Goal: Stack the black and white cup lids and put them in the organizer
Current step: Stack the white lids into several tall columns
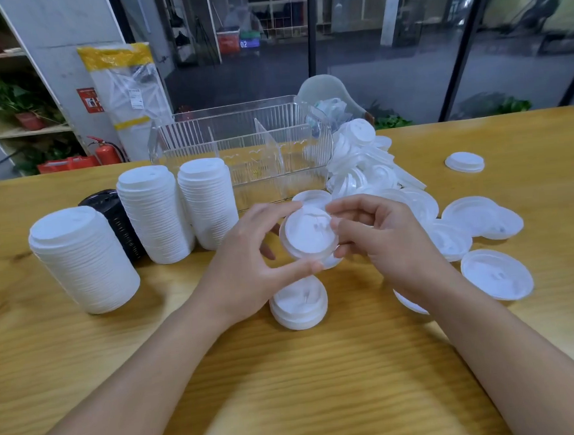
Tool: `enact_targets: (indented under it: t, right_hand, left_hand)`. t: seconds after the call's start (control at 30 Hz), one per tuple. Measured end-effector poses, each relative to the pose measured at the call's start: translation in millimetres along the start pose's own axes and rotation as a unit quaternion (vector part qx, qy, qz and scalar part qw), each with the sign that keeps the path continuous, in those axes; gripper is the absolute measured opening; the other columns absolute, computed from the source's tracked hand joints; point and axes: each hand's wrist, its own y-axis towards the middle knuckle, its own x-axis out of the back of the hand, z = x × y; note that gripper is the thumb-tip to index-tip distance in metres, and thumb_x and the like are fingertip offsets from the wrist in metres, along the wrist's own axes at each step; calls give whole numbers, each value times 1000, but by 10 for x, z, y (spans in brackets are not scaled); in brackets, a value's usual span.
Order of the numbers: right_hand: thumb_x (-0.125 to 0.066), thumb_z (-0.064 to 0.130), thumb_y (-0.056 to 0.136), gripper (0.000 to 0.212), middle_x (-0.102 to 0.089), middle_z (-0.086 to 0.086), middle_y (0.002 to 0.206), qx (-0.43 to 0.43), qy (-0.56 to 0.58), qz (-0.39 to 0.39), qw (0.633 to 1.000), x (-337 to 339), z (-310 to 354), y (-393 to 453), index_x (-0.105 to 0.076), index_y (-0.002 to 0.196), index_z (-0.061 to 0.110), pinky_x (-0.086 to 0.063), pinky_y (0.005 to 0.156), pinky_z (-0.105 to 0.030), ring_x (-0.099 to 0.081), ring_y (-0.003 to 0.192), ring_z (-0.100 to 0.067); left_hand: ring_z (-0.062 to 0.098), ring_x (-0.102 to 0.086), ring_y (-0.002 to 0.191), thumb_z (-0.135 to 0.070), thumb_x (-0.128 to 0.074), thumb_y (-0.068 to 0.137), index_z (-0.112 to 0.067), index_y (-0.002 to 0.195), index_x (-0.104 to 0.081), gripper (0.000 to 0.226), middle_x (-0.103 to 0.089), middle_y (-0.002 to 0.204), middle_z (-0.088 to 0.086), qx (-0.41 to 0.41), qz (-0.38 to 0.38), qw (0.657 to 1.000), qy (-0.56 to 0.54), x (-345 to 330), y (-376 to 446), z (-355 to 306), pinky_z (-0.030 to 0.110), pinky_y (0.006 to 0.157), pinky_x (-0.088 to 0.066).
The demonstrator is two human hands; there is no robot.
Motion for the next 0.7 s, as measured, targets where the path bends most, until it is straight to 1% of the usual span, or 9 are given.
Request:
enact_targets:
  t: [0.1,0.2,0.27,0.3,0.4,0.47,0.6,0.67,0.7]
  right_hand:
    - [-79,10,98,24,-73,-16,101,-22,19,19,999,-28,-1,-22,-75,121,9,-66,86,-46,-77,80,-31]
    - [-77,10,99,26,-75,-23,102,-48,32,48,997,-32,25,-37,-73,125,7,-66,84,-40,-80,87,-38]
    - [-75,13,101,22,-75,-25,100,-52,22,48,997,-30,48,-50,-74,123,8,-66,80,-38,-80,88,-36]
    - [-76,15,101,20,-76,-22,101,-42,4,40,998,-26,55,-52,-75,121,9,-66,78,-39,-80,88,-35]
    - [-78,22,100,16,-79,-6,101,1,-93,22,995,-10,48,-46,-77,115,16,-64,72,-43,-80,84,-27]
    - [-79,27,100,13,-79,5,98,24,-174,15,984,1,8,-44,-76,112,23,-59,69,-38,-78,79,-19]
    - [-80,31,97,13,-75,20,101,66,-299,16,952,4,-54,-60,-78,109,34,-52,72,-16,-67,80,-6]
    - [-82,30,96,15,-70,28,97,69,-338,30,938,14,-69,-65,-77,109,34,-47,73,-11,-64,81,-2]
    - [-83,31,95,16,-69,27,95,69,-356,38,931,23,-80,-63,-77,110,34,-46,74,-11,-63,82,-1]
  left_hand:
    - [11,-63,127,-49,-98,79,-41,146,-64,76,-58,138,-20,-18,-22,1000,8,3,6,-40,30,95,-58]
    - [10,-62,131,-47,-97,81,-40,140,-68,67,-61,138,-19,-25,-10,999,25,33,4,-56,29,104,-55]
    - [8,-60,135,-44,-96,82,-42,138,-68,62,-63,138,-20,-18,8,1000,23,69,-1,-58,32,111,-52]
    - [9,-59,136,-43,-96,83,-43,137,-68,61,-64,138,-20,-16,21,999,18,98,-4,-45,35,114,-50]
    - [12,-59,140,-39,-95,85,-44,141,-69,61,-66,143,-20,-1,95,996,1,220,-19,21,42,119,-47]
    - [9,-59,142,-38,-94,86,-44,145,-67,65,-65,146,-24,8,138,990,3,272,-40,34,43,122,-45]
    - [2,-58,141,-31,-94,86,-42,142,-69,63,-65,143,-29,3,172,985,22,316,-56,-5,37,122,-44]
    - [1,-58,139,-31,-94,85,-44,138,-70,60,-65,141,-28,4,192,981,34,331,-68,-20,34,120,-44]
    - [0,-58,138,-32,-95,85,-45,138,-70,59,-65,140,-28,6,200,979,39,334,-73,-23,33,120,-45]
